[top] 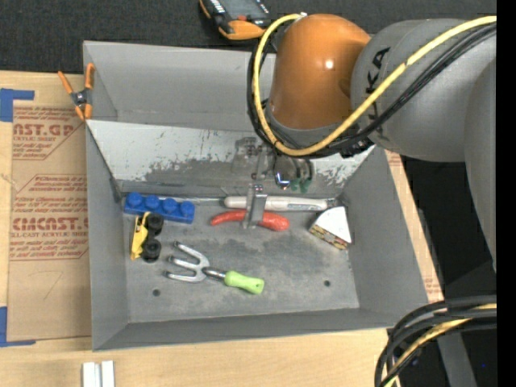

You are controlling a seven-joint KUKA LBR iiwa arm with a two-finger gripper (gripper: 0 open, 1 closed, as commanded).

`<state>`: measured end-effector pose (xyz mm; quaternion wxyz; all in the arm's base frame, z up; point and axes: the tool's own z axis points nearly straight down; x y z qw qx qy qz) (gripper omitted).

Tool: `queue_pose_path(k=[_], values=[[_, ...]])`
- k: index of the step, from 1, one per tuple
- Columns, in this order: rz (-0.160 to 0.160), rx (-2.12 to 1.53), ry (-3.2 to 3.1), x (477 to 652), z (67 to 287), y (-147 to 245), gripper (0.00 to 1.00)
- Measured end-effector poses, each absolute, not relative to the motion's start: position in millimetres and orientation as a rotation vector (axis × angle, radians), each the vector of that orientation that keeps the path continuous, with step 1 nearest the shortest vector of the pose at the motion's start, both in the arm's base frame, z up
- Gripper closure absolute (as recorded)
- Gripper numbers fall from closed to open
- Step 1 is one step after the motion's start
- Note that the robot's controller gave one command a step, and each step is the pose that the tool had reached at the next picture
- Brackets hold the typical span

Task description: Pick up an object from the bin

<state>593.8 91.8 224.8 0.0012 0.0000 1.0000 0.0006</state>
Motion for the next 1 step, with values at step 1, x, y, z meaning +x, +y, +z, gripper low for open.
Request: queue_pose_path(k=[1], values=[[0.002,0.0,3.139,593.8,224.6,91.6,0.0]])
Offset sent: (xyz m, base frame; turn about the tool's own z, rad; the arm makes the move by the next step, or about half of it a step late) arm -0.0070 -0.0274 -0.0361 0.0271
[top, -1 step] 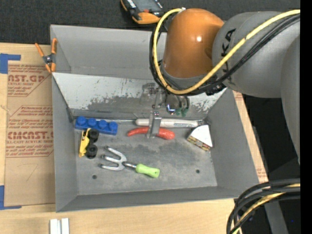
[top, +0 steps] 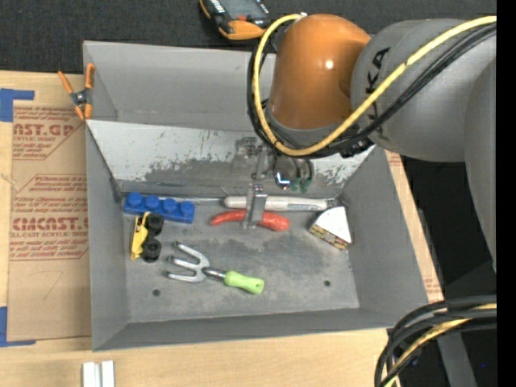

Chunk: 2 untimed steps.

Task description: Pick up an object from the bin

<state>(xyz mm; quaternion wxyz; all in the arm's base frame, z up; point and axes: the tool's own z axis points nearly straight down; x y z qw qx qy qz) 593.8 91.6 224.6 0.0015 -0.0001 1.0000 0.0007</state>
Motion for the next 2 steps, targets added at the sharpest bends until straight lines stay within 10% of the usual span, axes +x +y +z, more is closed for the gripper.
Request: queue_pose_path(k=[2], values=[[0.008,0.086,3.132,588.8,157,83,0.0]])
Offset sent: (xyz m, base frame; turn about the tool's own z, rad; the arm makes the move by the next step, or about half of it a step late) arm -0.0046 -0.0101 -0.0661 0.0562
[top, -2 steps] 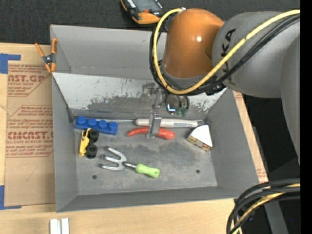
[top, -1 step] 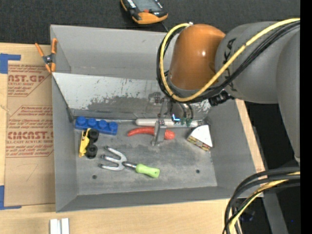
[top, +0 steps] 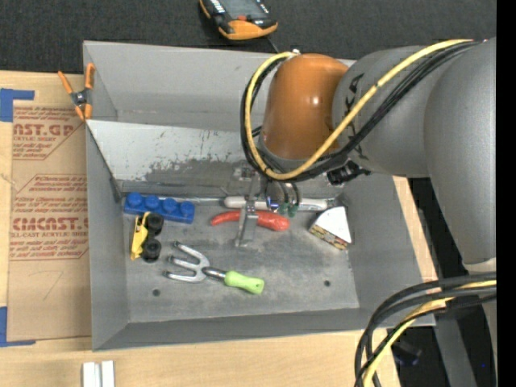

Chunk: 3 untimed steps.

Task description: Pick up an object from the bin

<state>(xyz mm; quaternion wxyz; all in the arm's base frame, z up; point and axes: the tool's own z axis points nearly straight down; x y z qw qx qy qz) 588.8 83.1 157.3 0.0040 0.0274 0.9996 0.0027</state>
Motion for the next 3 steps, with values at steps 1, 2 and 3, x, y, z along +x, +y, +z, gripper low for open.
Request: queue_pose_path(k=[1,2,3], values=[[0.004,0.164,3.133,583.5,93,51,0.0],[0.011,0.164,3.115,591.3,121,43,0.0],[0.012,0.175,3.113,589.5,104,39,0.0]])
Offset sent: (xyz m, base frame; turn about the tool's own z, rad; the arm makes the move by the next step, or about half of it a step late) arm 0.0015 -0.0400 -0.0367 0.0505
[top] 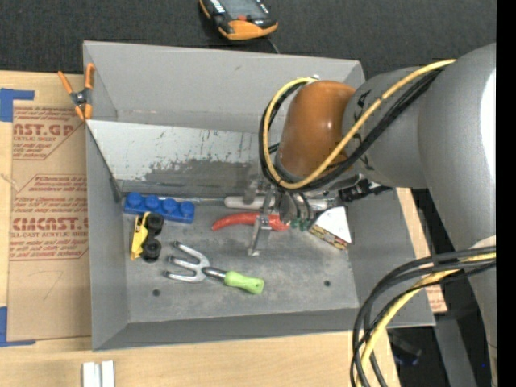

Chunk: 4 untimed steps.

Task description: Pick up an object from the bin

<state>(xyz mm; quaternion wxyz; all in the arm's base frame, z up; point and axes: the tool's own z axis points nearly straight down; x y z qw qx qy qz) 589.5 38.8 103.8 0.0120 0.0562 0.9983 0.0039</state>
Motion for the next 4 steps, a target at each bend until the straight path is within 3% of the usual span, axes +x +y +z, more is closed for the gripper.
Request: queue_pose_path(k=[1,2,3,4], values=[[0.008,-0.167,3.11,574.5,99,63,0.0],[0.011,0.196,3.122,577.3,79,30,0.0],[0.014,-0.061,3.111,585.1,71,40,1.0],[0.015,-0.061,3.111,585.1,71,40,1.0]])
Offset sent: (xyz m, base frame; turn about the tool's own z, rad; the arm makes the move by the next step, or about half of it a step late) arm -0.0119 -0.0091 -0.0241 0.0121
